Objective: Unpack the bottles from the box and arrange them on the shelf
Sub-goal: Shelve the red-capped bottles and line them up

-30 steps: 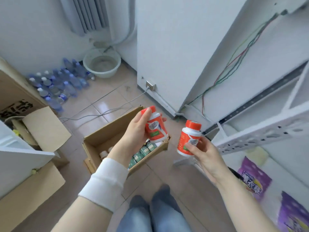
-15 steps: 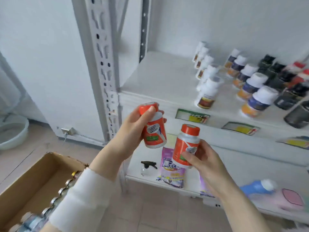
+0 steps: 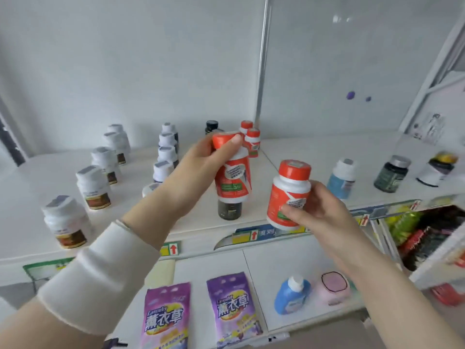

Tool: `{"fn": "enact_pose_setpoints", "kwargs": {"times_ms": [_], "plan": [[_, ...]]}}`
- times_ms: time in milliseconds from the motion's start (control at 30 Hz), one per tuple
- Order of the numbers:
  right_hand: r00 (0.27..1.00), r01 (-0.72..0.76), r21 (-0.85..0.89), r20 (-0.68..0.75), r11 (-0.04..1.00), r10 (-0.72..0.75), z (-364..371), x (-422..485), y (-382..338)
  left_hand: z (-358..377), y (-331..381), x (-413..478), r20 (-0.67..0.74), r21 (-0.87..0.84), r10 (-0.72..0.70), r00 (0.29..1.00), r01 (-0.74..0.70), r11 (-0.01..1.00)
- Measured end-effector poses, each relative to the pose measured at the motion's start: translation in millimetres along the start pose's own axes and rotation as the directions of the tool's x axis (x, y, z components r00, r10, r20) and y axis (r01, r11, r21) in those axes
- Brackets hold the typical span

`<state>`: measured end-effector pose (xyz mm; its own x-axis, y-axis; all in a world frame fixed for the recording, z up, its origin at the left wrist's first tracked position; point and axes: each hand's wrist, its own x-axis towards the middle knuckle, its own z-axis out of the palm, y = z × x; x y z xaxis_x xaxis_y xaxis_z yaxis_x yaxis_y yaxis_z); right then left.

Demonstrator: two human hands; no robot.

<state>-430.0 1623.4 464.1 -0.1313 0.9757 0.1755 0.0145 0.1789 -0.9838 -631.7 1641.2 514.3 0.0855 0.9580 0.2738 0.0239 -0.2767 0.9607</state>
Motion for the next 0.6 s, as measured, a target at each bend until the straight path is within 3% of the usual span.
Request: {"fn": "enact_pose_setpoints", "kwargs": {"times_ms": [133, 267, 500, 600], "plan": [[0.993, 0.087, -0.039, -0.074, 0.995, -0.09, -42, 57, -18, 21, 3, 71, 0.06, 0.177, 0.011, 0.998, -0.021, 0.984], [0.994, 0.093, -0.101, -0.055, 0.991, -0.099, -59, 120, -19, 29, -10, 141, 0.123, 0.324, -0.027, 0.992, -0.015, 0.946], [0.991, -0.061, -0.282, 0.098, 0.957, 0.092, -62, 198, 27, 27, -65, 229, 0.144, 0.495, -0.219, 0.965, 0.121, 0.86], [0.966, -0.103, -0.356, 0.188, 0.929, 0.179, -57, 210, 42, 28, -80, 243, 0.183, 0.594, -0.263, 0.947, 0.107, 0.797]]}}
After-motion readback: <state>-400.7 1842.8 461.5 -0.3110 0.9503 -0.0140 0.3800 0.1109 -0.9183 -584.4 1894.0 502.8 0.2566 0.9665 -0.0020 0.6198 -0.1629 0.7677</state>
